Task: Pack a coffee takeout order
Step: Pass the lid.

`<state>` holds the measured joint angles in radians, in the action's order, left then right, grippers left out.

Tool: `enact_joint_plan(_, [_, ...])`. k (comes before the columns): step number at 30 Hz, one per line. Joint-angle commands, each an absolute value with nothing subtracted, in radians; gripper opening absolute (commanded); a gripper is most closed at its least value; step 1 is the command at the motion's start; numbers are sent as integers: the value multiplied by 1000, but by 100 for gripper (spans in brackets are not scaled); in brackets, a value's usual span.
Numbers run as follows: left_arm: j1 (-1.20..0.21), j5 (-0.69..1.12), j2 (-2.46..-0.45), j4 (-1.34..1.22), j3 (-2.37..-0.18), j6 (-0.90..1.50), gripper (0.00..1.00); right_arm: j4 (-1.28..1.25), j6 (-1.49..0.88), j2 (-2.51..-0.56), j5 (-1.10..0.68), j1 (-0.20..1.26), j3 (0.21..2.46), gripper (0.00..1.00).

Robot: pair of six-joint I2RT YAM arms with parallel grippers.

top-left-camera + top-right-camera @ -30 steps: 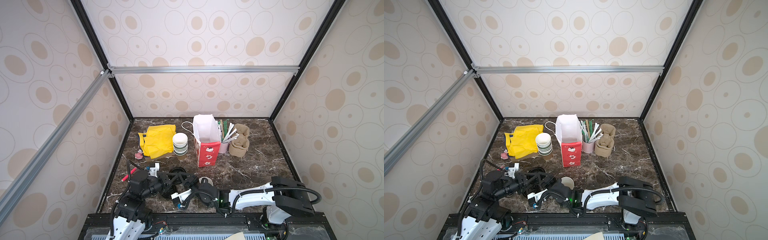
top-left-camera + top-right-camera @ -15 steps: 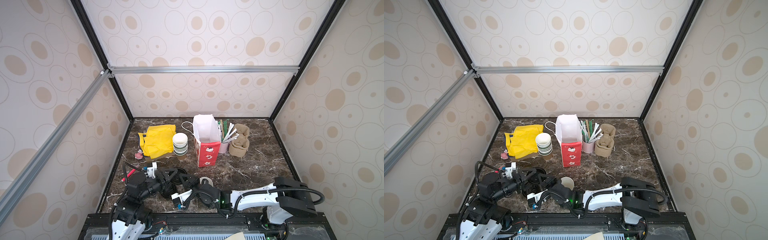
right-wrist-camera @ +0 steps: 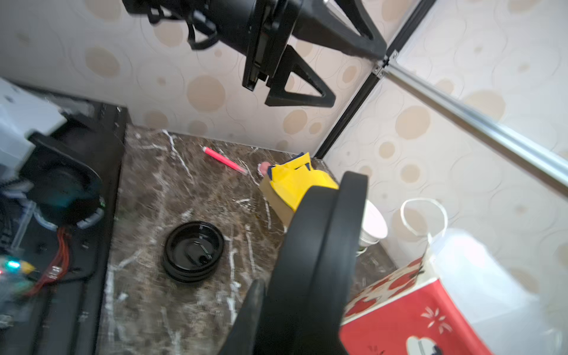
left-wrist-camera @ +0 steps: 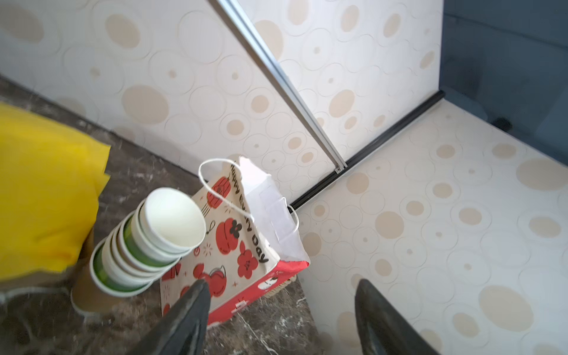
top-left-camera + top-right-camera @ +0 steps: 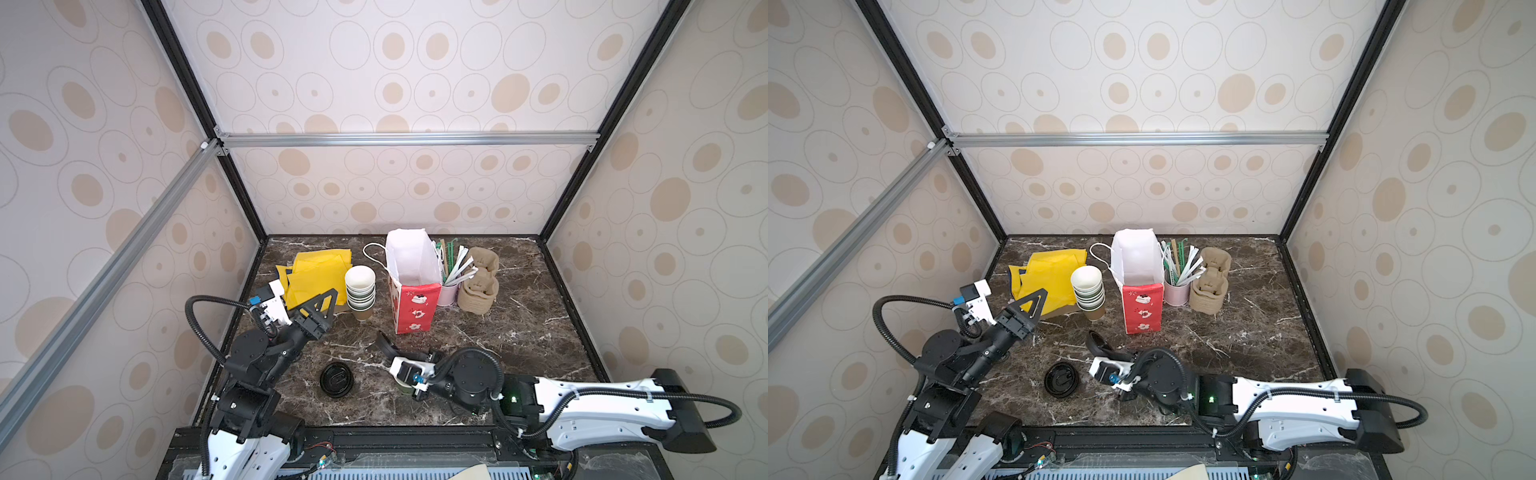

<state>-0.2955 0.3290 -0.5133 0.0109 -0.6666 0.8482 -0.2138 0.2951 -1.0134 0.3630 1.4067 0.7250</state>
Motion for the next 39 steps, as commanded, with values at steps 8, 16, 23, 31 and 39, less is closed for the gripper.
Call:
enact_joint_plan(8, [-542, 487, -795, 4, -859, 46, 66, 50, -410, -780, 190, 1263, 652, 9])
enact_joint_plan(16, [-917, 122, -839, 12, -787, -318, 67, 104, -577, -670, -164, 990, 592, 11])
enact_joint_plan(23, [-1098, 59, -838, 162, -786, -459, 73, 6, -583, -633, -256, 974, 519, 12])
enact_joint_plan(31, [-1209, 50, -865, 250, -825, -523, 83, -74, -582, -657, -320, 973, 489, 13])
enact_joint_plan(39, [-1209, 45, -859, 193, -800, -510, 90, -119, -575, -713, -400, 973, 503, 14])
